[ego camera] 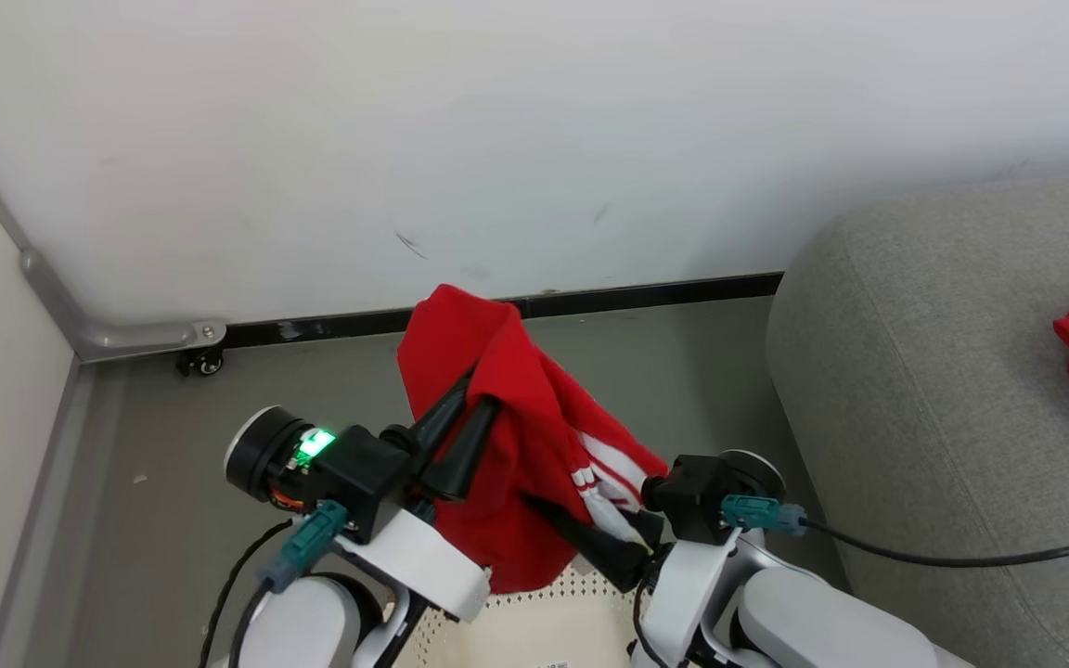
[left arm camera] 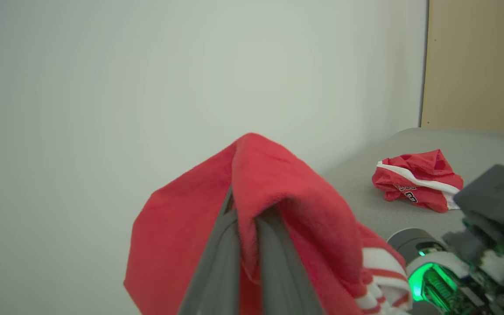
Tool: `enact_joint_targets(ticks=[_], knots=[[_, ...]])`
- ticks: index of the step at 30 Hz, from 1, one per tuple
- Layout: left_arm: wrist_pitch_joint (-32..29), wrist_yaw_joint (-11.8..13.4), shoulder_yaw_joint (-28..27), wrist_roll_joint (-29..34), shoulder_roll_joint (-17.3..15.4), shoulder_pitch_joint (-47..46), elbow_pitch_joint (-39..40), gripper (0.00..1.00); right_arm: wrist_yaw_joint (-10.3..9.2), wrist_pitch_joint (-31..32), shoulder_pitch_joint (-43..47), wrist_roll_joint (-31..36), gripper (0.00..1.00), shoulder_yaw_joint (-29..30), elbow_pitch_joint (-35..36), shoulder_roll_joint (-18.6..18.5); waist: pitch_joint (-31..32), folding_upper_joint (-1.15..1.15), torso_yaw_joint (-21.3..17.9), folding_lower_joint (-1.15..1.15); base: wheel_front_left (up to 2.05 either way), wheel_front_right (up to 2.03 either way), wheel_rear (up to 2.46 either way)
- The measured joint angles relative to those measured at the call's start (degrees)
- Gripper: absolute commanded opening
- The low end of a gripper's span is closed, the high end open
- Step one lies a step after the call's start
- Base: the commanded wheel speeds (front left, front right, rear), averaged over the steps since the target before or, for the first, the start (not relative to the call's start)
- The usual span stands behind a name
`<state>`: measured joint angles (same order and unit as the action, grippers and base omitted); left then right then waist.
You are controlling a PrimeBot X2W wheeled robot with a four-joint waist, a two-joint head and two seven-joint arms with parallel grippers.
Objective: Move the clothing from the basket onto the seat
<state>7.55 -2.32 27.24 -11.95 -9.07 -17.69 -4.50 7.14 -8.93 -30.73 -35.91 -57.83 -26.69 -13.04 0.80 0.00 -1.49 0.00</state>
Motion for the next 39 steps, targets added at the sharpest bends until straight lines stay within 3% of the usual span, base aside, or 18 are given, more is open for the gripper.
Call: enact_joint_targets(ticks=[5,11,14,17,39], knots=[[-0.33,0.35,-1.27,-1.16,-0.49,0.17,-2.57,0.0,0.0,-2.55,0.03,-1.07,0.0,0.57,-0.22,-2.13,-0.1,0.0,-0.89,0.0,0.0,0.0,0.0],[-0.47,0.59,-2.21,-2.16,-0.66,1.4,-4.49,0.0,0.0,-4.39,0.12,-3.01,0.0,5.56,0.22,-4.55,-0.17,0.0,-2.39,0.0,0.0,0.0,0.0],[-0.38,0.49,-2.22,-3.01,-0.44,1.56,-4.89,0.63,0.0,-4.76,0.1,-3.36,0.0,8.02,0.54,-5.5,-0.2,0.0,-3.22,0.0,0.0,0.0,0.0],[0.09,0.04,-2.09,-4.19,0.2,1.64,-5.0,1.0,0.02,-4.77,0.07,-3.53,0.0,9.89,0.8,-5.89,-0.22,0.0,-4.03,0.0,0.0,0.0,0.0],[2.19,-1.85,0.18,-5.5,0.04,3.78,-5.36,1.0,0.0,-5.2,3.25,-2.75,0.0,26.32,2.38,-12.25,0.56,0.0,-7.89,0.0,0.0,0.0,0.0]])
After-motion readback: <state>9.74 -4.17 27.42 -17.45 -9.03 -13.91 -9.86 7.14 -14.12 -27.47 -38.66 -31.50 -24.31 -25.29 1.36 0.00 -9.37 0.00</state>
